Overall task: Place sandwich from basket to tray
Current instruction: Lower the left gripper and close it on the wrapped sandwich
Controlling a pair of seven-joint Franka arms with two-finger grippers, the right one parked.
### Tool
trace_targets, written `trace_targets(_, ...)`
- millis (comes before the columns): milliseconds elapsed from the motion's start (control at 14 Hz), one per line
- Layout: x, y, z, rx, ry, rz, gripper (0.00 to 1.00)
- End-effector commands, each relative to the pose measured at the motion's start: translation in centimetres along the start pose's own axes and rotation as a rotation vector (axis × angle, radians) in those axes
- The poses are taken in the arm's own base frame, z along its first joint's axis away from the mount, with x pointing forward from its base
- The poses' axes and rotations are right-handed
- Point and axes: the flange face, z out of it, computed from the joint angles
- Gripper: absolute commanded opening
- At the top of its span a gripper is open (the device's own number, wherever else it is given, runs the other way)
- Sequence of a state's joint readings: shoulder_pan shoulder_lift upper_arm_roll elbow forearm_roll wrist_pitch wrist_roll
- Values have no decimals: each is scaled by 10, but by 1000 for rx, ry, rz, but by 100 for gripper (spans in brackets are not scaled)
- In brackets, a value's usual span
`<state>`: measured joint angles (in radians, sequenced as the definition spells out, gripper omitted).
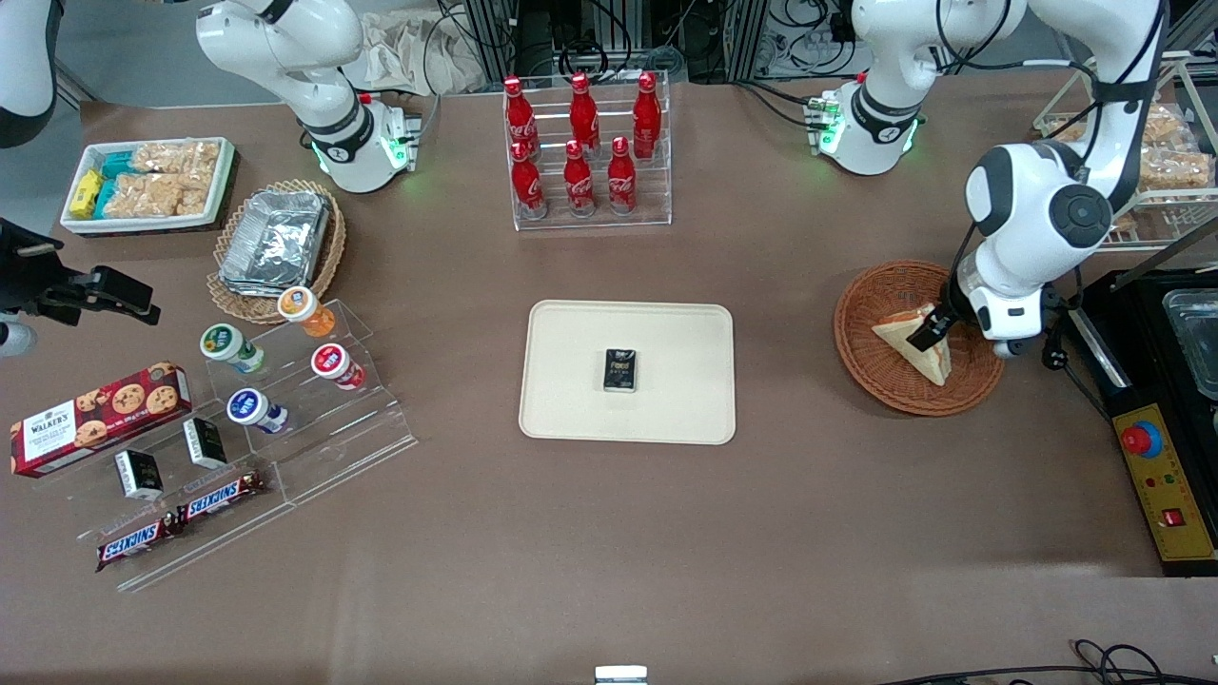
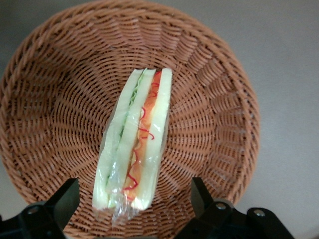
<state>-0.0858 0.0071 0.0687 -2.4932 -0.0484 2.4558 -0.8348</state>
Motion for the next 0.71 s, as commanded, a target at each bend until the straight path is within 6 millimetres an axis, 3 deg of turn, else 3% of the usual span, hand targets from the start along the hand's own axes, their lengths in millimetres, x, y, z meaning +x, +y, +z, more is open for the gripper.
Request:
trace_targets(0,-3,-5,15,-7,27,-14,100)
trace_targets(214,-1,-5,39,-12,40,-12,100)
trace_targets(286,0,-5,47,-11,42,-10,93)
trace_targets(357,0,-4,51,-13,44,-12,78)
trace_targets(429,0,-4,52,-13,44,-9,54)
trace_targets(500,1,-4,50,-17,47,-10,16)
trace_targets(571,1,-3,48,-19,49,-4,0)
trace_targets(643,2,-3,46,-22,50,-4,0)
